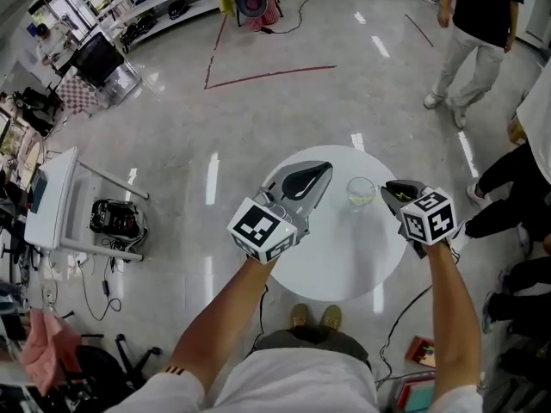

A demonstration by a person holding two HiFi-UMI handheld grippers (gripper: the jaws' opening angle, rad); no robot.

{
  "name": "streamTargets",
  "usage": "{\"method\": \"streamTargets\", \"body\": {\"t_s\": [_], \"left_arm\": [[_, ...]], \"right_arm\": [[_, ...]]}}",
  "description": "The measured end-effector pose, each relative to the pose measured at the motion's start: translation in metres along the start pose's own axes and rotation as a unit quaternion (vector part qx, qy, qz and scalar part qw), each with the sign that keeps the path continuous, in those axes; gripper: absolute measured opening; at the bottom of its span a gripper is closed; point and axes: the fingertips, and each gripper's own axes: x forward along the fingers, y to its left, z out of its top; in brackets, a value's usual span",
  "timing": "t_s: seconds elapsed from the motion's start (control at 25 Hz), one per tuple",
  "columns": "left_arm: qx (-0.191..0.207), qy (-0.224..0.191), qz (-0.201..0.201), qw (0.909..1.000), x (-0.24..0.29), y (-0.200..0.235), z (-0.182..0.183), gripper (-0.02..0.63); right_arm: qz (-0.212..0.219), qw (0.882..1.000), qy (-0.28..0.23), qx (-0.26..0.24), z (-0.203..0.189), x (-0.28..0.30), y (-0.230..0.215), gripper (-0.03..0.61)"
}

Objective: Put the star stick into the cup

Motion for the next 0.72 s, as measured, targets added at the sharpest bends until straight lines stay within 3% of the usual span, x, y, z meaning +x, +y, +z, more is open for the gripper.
{"method": "streamTargets", "body": {"t_s": [0.16,0.24,0.32,0.72], "left_arm": [[-0.001,0.002,0.0,1.0,-0.001,-0.001,0.001,0.015],[-0.001,0.003,-0.001,1.0,-0.001,-0.001,0.0,0.015],[-0.002,0.004,-0.002,1.0,0.0,-0.001,-0.002,0.015],[-0.002,0.003,-0.008,1.0,0.006,-0.004,-0.006,0.015]], "right_arm": [[-0.008,1.0,-0.003,0.0,0.001,-0.002,-0.002,0.036],[-0.011,1.0,-0.003,-0.003,0.002,-0.002,-0.003,0.106],[-0.014,1.0,-0.004,-0.006,0.002,-0.002,-0.005,0.124],[-0.045,0.998,-0.031,-0.026,0.018,-0.021,-0.018,0.147]]}}
